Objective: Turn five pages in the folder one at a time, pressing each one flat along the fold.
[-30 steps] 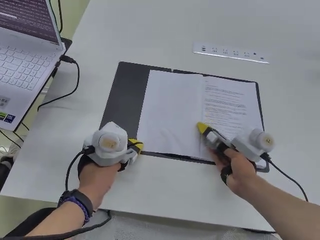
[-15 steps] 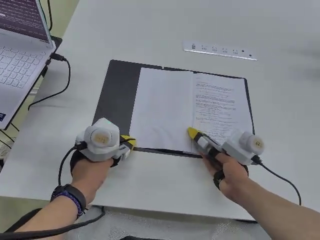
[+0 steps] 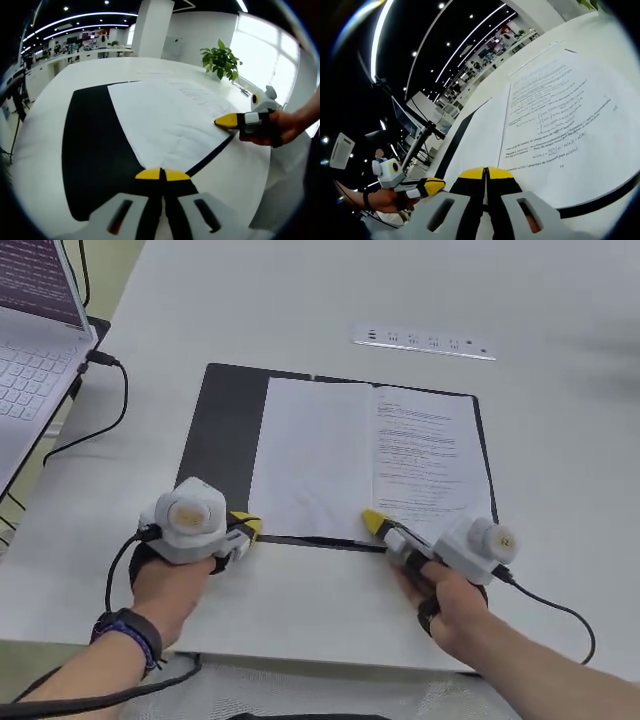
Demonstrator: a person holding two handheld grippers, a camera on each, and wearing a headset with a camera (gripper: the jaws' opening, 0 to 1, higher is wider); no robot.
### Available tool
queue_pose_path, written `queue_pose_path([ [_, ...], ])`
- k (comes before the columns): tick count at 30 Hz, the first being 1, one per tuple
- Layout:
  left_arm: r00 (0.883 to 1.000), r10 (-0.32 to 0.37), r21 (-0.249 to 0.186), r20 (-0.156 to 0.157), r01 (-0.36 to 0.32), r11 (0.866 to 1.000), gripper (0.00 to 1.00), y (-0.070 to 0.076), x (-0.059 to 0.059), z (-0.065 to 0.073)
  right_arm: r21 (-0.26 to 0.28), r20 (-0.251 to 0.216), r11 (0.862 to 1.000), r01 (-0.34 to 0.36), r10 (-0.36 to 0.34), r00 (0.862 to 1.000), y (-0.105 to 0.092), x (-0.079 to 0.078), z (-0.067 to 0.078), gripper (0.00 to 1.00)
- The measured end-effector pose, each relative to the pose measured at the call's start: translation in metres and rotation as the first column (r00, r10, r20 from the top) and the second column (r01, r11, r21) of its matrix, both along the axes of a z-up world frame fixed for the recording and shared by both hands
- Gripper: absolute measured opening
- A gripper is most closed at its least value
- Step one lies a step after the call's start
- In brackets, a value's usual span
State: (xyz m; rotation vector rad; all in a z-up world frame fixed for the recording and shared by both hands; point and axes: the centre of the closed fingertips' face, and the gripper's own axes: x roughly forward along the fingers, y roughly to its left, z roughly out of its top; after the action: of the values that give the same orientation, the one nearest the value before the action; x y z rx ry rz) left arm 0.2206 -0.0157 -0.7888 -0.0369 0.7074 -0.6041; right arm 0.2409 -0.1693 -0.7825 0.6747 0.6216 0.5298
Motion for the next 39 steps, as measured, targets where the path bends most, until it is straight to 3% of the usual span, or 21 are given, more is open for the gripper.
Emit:
queue_pose_path([
  [25, 1.000, -0.014, 0.010, -0.015, 0.014, 1.000, 0.00, 0.001, -0.002, -0.001, 0.016, -0.034, 1.000, 0.015, -0.014, 0.999, -0.001, -0.027, 0.001, 0.00],
  [32, 0.999, 0.013, 0.008, -0.051, -0.013, 1.000, 0.00, 0.002, -0.001, 0.000, 0.003, -0.040, 1.000, 0.007, -0.007, 0.999, 0.000, -0.027, 0.002, 0.00],
  [39, 0.996, -0.016, 0.023, -0.083, 0.018, 1.000, 0.01, -0.001, -0.004, 0.003, -0.015, -0.027, 1.000, -0.025, 0.025, 0.999, 0.000, -0.031, 0.008, 0.00],
])
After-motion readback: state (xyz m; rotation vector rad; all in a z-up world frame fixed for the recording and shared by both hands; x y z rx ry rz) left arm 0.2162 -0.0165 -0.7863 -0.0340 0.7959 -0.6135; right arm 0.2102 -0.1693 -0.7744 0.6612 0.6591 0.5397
